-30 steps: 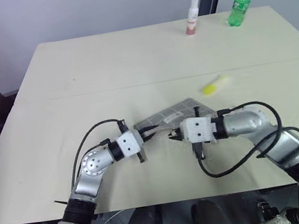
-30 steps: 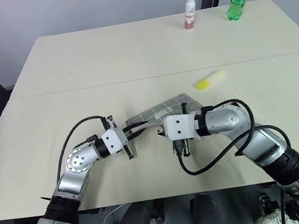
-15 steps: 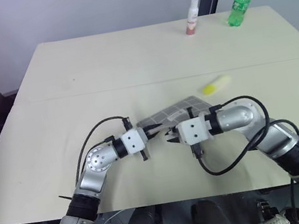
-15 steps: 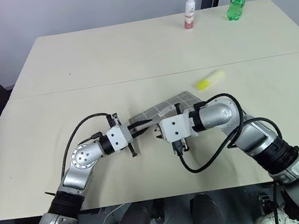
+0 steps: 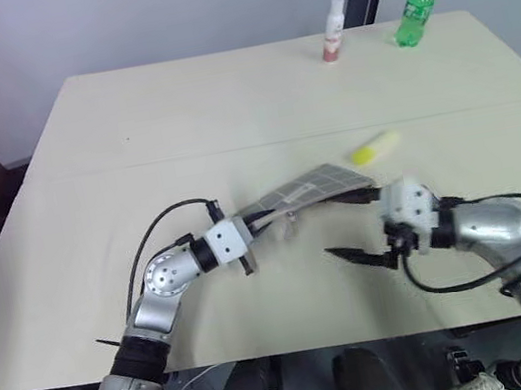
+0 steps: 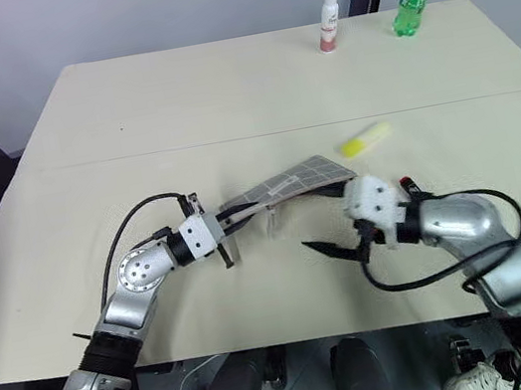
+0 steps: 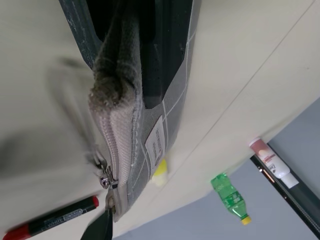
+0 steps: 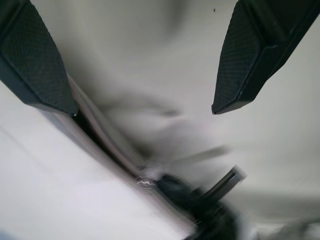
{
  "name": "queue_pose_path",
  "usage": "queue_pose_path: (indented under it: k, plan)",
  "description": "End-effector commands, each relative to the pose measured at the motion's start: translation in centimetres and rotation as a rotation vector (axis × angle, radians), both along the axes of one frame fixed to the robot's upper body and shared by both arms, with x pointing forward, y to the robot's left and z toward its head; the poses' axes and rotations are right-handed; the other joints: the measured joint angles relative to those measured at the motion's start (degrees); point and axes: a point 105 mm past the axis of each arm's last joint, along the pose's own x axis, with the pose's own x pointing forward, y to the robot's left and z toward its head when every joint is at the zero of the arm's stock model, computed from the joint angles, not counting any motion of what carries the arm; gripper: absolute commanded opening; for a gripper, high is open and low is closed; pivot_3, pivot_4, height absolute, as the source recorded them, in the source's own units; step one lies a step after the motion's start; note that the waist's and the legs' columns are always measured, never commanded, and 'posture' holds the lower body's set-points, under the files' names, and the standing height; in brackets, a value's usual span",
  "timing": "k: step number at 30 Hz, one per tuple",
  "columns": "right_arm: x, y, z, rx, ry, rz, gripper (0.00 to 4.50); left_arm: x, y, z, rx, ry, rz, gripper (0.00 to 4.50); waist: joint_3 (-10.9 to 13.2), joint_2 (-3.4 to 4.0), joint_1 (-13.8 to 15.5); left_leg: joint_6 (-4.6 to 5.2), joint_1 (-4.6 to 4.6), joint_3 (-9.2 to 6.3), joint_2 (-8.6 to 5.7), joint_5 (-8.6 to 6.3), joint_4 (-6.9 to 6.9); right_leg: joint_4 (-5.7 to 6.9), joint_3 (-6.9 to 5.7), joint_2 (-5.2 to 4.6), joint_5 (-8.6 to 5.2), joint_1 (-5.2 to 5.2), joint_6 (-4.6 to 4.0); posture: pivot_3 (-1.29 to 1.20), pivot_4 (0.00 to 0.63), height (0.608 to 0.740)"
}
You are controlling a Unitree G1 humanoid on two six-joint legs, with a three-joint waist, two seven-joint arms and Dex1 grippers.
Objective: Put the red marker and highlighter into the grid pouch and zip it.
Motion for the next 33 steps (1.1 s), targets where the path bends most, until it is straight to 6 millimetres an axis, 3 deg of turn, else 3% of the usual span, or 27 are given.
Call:
queue_pose_path:
  k: [1,5,8,15,24,29,31,33]
  plan:
    - [0.2,-1.4,2.9,0.142,-0.081,-0.106,4.46,0.2,0.7,1.3,-0.038,-0.039,0.025,0.00,0.0,0.01,-0.2,0.00,-0.01,0.02,0.00,0.00,-0.01,0.00,0.03,0.00,-0.01,-0.05,-0.03,0.00,0.150,0.740]
    - [1.1,-2.7,4.2,0.238,-0.124,-0.238,4.46,0.3,0.9,1.5,-0.060,-0.042,0.042,0.00,0.0,0.03,-0.1,0.00,0.00,0.02,0.01,0.00,-0.02,0.00,0.09,0.01,-0.08,-0.10,-0.17,0.00,0.150,0.740]
    - [1.7,-4.0,4.3,0.217,-0.148,-0.339,4.46,0.4,0.8,1.5,-0.066,-0.045,0.044,0.00,0.0,0.03,0.1,0.00,-0.03,0.02,-0.02,0.00,-0.03,-0.02,0.09,-0.02,-0.08,-0.11,-0.18,0.00,0.150,0.740]
    - [1.8,-7.4,2.6,0.083,-0.121,-0.523,4.46,0.4,0.6,1.6,-0.068,-0.046,0.033,0.00,0.0,0.04,0.1,0.00,-0.04,0.03,-0.08,0.00,-0.04,-0.04,0.08,-0.06,-0.08,-0.11,-0.18,0.00,0.150,0.740]
    - [-0.1,-10.6,-1.9,-0.006,0.131,-0.710,4.46,0.3,0.5,1.5,-0.064,-0.039,0.023,0.00,0.0,0.03,0.1,0.00,-0.04,0.03,-0.06,0.00,-0.04,-0.04,0.08,-0.06,-0.08,-0.09,-0.18,0.00,0.150,0.740]
    - [-0.1,-13.1,-3.2,-0.014,0.172,-0.878,4.46,0.2,0.2,1.5,-0.066,-0.041,0.016,0.00,0.0,0.04,0.0,0.00,-0.04,0.03,-0.06,0.00,-0.04,-0.04,0.09,-0.06,-0.10,-0.09,-0.20,0.00,0.150,0.740]
    - [-0.5,-13.4,-4.4,0.000,0.252,-0.904,3.93,0.2,0.2,1.5,-0.066,-0.041,0.016,0.00,0.0,0.04,0.0,0.00,-0.04,0.03,-0.06,0.00,-0.04,-0.04,0.09,-0.06,-0.10,-0.10,-0.20,0.00,0.150,0.740]
    - [-1.1,-12.9,-5.6,-0.020,0.331,-0.874,3.09,0.2,0.2,1.5,-0.065,-0.040,0.017,0.00,0.0,0.04,0.1,0.00,-0.04,0.03,-0.06,0.00,-0.05,-0.04,0.08,-0.06,-0.10,-0.11,-0.20,0.00,0.150,0.740]
